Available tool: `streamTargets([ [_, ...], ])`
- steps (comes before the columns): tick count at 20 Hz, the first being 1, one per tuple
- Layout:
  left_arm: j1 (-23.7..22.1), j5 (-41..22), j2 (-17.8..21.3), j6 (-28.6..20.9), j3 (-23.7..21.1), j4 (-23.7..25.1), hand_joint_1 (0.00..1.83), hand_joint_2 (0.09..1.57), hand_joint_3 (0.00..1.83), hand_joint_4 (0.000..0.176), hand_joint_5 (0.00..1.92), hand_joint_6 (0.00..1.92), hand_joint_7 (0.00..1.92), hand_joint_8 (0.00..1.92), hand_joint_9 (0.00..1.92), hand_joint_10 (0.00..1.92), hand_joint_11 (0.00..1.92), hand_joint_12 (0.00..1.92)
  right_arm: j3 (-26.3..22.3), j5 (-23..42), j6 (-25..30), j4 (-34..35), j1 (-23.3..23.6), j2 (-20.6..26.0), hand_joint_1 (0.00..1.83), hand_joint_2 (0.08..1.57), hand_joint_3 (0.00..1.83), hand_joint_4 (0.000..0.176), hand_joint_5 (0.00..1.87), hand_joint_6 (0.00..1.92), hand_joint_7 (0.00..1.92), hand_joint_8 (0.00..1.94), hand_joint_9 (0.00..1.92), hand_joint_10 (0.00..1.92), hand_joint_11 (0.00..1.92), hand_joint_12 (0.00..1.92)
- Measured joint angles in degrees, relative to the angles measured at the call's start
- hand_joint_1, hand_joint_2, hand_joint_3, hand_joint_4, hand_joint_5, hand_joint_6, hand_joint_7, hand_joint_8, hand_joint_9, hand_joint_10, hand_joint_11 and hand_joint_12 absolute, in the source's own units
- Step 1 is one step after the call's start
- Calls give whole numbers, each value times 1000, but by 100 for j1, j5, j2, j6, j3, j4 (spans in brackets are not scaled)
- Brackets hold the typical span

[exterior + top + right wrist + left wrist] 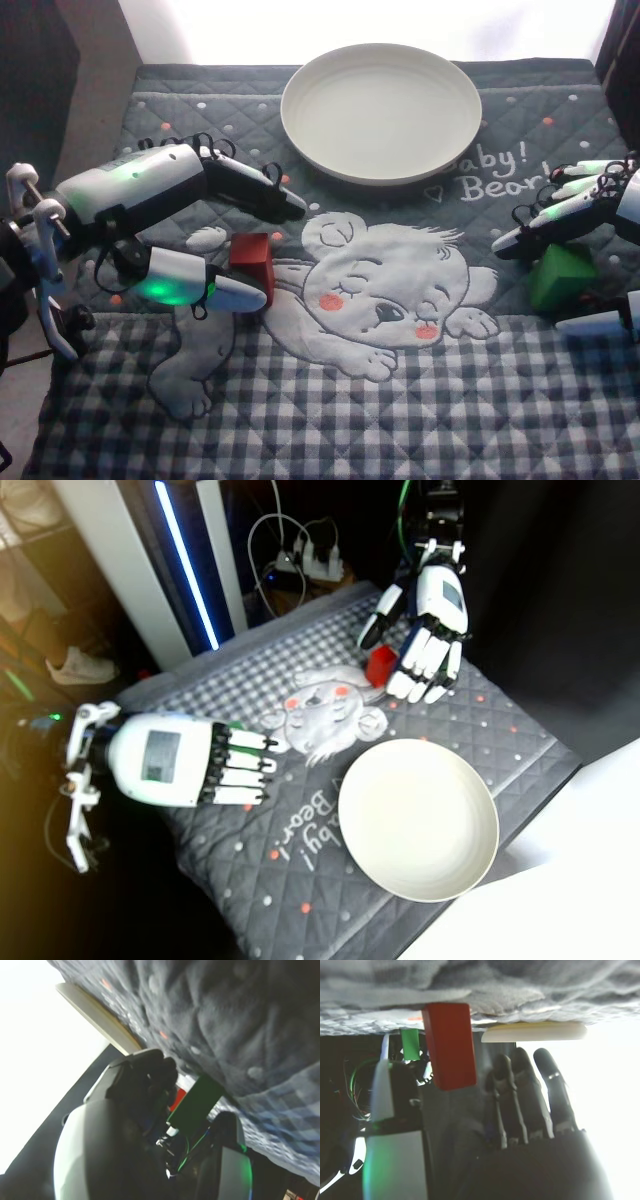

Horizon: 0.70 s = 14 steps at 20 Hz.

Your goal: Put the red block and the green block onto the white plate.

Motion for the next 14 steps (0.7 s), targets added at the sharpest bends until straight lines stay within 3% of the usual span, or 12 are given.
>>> streamTargets([
  [2, -4, -2, -20, 4, 11, -13, 1098, 943, 0, 0, 941, 6, 1016, 15, 959, 36, 494, 885, 0, -7, 0, 11, 0, 0, 1042, 978, 5, 0, 794, 0, 984, 6, 755, 571, 357, 1398],
  [4, -4, -2, -24, 4, 13, -13, 1146, 941, 0, 0, 955, 2, 1055, 8, 1015, 27, 549, 899, 0, -7, 0, 13, 0, -2, 1047, 978, 0, 0, 814, 2, 1008, 8, 818, 541, 445, 1398],
  [7, -4, -22, -55, -17, 46, -22, 1166, 952, 2, 0, 1016, 17, 1095, 11, 1063, 23, 626, 965, 0, -7, 2, 24, 0, -37, 1152, 963, 0, 0, 872, 0, 1095, 17, 861, 731, 567, 1441],
  [8, -4, -37, -59, -37, 63, -11, 1258, 985, 3, 0, 1178, 373, 1313, 325, 1186, 41, 724, 1059, 0, -4, 9, 24, 0, -46, 1327, 1012, 3, 0, 912, 6, 1142, 572, 857, 852, 565, 1482],
  [9, -4, -39, -61, -42, 66, -22, 1281, 1004, 0, 0, 1185, 463, 1304, 525, 1253, 46, 753, 1101, 2, 4, 13, 33, 0, -50, 1362, 1032, 3, 0, 940, 8, 1123, 740, 897, 895, 640, 1481],
  [10, -4, -44, -72, -74, 90, -20, 1386, 998, 5, 0, 1203, 401, 1347, 408, 1159, 726, 810, 1027, 24, 13, 15, 42, 0, -61, 1303, 1059, 3, 0, 988, 591, 1170, 816, 1003, 847, 757, 1408],
  [11, -20, -57, -92, -81, 122, -31, 1407, 999, 0, 0, 1219, 375, 1340, 390, 1156, 864, 875, 982, 42, 20, 15, 70, 0, -72, 1378, 1063, 0, 0, 976, 706, 1157, 716, 1052, 1071, 824, 1298],
  [12, -44, -39, -129, -85, 162, -33, 1411, 1006, 2, 0, 1277, 210, 1275, 538, 1123, 973, 948, 1011, 61, 39, 17, 111, 0, -103, 1392, 1059, 0, 0, 1014, 784, 1178, 587, 1037, 1106, 884, 1160],
  [13, -85, -37, -162, -109, 201, -22, 1404, 1023, 23, 0, 1108, 575, 1218, 603, 1079, 999, 980, 975, 96, 101, 13, 192, 0, -160, 1399, 1048, 0, 0, 1026, 794, 1242, 421, 1066, 1092, 994, 1073],
  [14, -129, -4, -195, -168, 243, -4, 1406, 1025, 7, 0, 1075, 644, 1244, 558, 1111, 983, 975, 974, 146, 151, 11, 243, 0, -205, 1401, 1043, 0, 0, 1036, 751, 1295, 322, 1072, 1102, 1040, 1055],
])
